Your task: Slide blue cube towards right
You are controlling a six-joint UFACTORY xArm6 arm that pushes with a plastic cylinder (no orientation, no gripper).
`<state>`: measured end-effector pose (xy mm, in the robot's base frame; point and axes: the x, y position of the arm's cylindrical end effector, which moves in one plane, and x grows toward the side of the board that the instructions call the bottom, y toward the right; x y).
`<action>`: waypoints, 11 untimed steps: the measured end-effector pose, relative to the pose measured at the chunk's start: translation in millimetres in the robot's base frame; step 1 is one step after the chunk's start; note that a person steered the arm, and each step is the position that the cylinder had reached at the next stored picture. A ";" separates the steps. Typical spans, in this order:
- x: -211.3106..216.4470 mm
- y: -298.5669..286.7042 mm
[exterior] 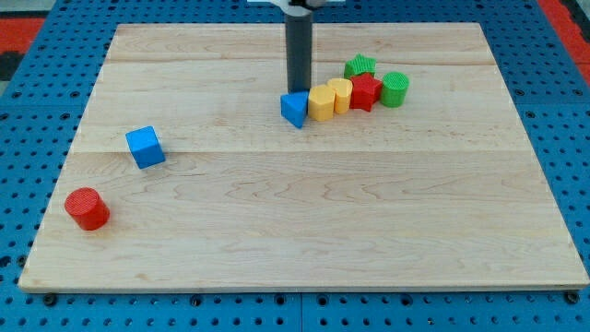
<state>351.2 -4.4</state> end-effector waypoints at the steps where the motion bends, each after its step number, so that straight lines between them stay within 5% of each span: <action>1: -4.2 -102.8; 3: 62.2 -251.1; 5: 93.1 -182.9; 6: 115.8 -198.6; 7: 151.6 -100.6; 8: 136.8 28.9; 9: 118.6 83.6; 11: 71.6 -60.4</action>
<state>422.8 -64.8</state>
